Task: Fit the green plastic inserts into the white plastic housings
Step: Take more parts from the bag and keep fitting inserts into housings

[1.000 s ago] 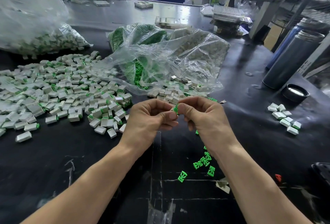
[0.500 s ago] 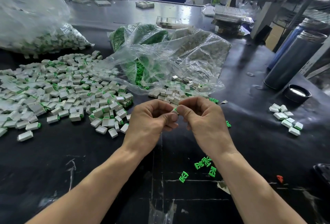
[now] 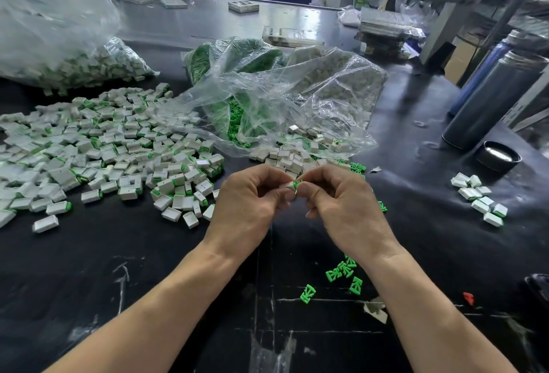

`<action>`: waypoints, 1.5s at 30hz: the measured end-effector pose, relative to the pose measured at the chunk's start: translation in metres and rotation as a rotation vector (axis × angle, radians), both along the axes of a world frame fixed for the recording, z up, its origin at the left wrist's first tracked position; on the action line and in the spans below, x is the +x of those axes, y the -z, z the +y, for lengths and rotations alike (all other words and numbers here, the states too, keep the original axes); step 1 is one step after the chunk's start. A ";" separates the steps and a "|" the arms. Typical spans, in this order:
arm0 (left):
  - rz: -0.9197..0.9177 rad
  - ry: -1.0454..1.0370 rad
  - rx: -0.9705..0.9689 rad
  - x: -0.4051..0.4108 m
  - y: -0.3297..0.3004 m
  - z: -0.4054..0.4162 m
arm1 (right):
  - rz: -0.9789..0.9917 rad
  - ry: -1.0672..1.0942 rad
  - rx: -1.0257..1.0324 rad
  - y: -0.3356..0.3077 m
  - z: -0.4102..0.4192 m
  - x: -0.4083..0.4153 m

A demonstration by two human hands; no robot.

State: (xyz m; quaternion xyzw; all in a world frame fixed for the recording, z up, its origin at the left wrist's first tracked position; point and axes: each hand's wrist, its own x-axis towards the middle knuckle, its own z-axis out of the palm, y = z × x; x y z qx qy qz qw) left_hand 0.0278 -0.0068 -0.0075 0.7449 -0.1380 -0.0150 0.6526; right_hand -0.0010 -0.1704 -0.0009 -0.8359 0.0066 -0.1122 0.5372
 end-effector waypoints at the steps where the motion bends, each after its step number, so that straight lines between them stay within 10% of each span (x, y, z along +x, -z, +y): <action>1: 0.015 -0.002 -0.013 0.000 0.000 0.000 | -0.004 0.000 -0.023 0.000 0.001 -0.001; 45: 0.070 -0.012 -0.012 0.007 0.004 0.001 | 0.029 0.019 0.237 0.004 0.009 -0.001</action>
